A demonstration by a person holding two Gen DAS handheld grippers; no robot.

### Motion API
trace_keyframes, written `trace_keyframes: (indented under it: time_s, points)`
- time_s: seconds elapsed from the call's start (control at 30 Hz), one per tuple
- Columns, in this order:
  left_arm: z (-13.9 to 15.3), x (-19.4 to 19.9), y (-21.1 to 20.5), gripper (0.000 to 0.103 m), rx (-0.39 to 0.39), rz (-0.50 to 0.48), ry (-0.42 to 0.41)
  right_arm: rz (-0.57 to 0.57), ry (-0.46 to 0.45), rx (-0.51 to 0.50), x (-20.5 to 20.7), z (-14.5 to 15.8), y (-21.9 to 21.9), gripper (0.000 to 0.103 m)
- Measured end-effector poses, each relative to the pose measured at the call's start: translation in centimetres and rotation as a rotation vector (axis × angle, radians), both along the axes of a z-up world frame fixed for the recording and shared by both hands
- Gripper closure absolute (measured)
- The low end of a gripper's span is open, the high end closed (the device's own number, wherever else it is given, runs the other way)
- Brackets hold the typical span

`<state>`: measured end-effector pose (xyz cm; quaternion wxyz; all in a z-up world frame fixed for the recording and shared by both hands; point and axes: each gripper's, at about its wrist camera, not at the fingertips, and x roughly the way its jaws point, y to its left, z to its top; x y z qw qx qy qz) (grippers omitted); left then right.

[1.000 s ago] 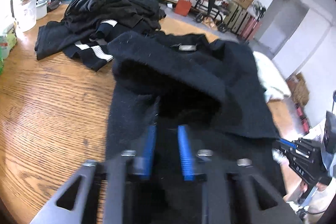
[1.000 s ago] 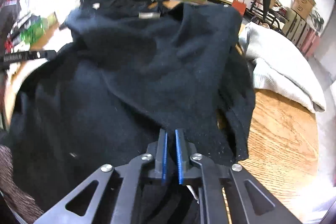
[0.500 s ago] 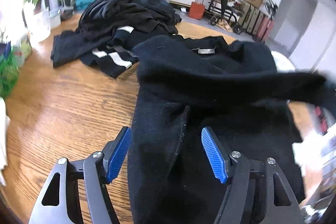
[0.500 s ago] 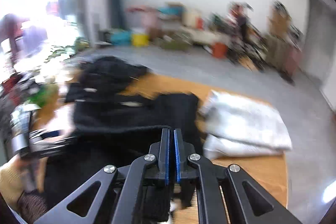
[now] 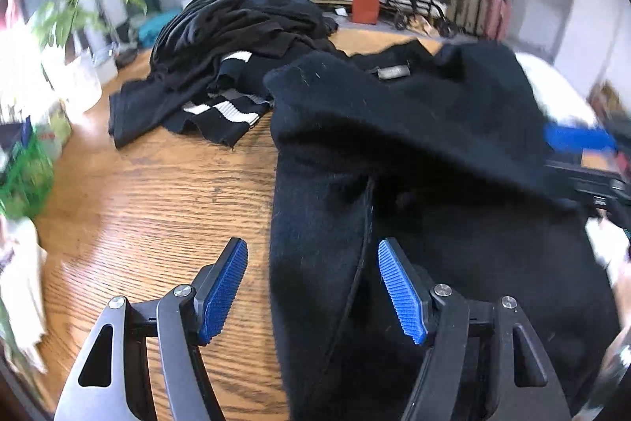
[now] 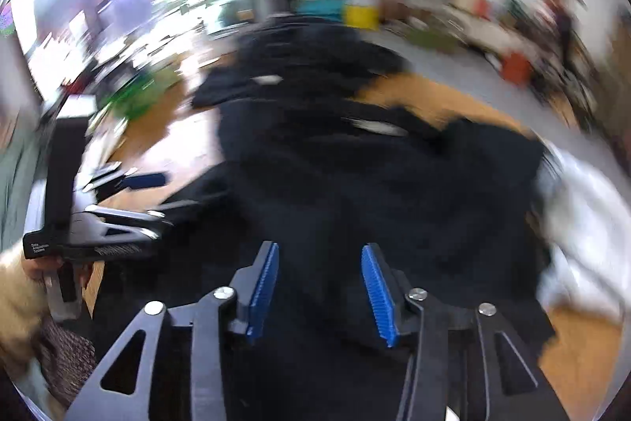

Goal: Fold clothes

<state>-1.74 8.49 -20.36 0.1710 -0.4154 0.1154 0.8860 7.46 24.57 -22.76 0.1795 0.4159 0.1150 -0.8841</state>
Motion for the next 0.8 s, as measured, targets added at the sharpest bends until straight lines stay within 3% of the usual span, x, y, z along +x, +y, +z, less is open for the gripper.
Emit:
trace_keyframes:
  time_s: [0.1, 0.23, 0.27, 0.37, 0.53, 0.67, 0.73, 0.8]
  points:
    - [0.0, 1.3, 0.3, 0.033, -0.065, -0.065, 0.063, 0.062, 0.025, 0.098, -1.1, -1.9, -3.4, 0.051]
    - [0.2, 1.9, 1.0, 0.033, -0.117, -0.091, 0.145, 0.035, 0.018, 0.153, -3.7, -3.9, -4.5, 0.094]
    - [0.2, 1.9, 1.2, 0.033, -0.122, -0.096, 0.164, 0.014, 0.026, 0.121, -4.1, -3.1, -3.8, 0.098]
    - [0.2, 1.7, 2.5, 0.033, -0.15, -0.126, 0.204, -0.052, 0.055, 0.019, -5.1, -0.4, -1.5, 0.098]
    - [0.5, 1.4, 5.5, 0.033, -0.238, -0.15, 0.311, -0.122, 0.114, -0.064, -7.2, 4.0, 0.4, 0.098]
    - [1.4, -0.1, 7.1, 0.034, -0.226, -0.146, 0.353, -0.13, 0.113, -0.14, -7.5, 6.0, 1.2, 0.098]
    - [1.4, -1.2, 7.7, 0.042, -0.233, -0.136, 0.357, -0.119, 0.105, -0.156, -7.5, 6.5, 1.0, 0.098]
    - [1.2, -2.4, 7.4, 0.084, -0.245, -0.082, 0.376, -0.11, 0.103, -0.169, -7.3, 7.0, 0.7, 0.098]
